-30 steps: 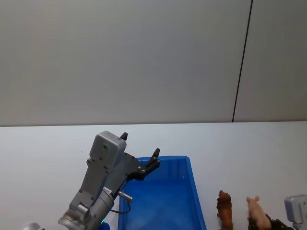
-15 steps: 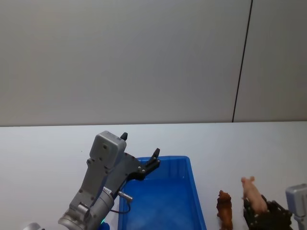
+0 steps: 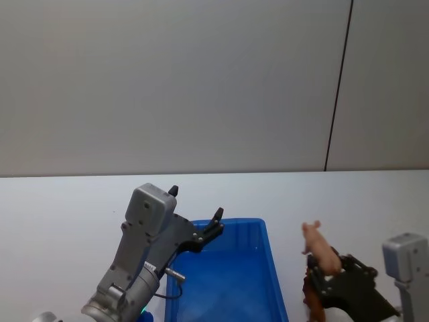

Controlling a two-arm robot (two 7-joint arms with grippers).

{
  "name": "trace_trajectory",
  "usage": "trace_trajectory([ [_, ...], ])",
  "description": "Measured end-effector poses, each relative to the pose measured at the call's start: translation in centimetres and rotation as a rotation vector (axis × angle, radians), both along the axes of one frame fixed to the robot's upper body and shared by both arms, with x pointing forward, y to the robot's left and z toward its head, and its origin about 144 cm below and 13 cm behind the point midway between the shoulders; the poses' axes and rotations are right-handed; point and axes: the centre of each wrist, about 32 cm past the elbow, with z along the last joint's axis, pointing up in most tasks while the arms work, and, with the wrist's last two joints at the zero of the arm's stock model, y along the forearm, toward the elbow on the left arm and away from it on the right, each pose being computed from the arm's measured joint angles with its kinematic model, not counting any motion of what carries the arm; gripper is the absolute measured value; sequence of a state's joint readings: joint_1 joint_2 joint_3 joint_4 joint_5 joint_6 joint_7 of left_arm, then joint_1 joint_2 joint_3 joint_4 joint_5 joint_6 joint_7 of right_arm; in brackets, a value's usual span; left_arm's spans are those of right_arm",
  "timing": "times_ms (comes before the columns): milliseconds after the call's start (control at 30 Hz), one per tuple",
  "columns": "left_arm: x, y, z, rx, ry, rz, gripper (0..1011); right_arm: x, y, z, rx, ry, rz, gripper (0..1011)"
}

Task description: Pick up the two dolls from the table and place them into the box.

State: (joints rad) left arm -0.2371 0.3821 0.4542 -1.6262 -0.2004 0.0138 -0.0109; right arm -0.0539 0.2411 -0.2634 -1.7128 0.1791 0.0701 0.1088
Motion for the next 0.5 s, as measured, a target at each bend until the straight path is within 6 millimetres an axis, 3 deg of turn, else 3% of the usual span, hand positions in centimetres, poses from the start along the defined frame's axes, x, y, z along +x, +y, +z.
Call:
trace_trajectory([
  [500,0.0,0.0,0.0,0.0,0.0,0.0,1001,3.7,2.6,0.6,0.059,0.051,0.223,380],
])
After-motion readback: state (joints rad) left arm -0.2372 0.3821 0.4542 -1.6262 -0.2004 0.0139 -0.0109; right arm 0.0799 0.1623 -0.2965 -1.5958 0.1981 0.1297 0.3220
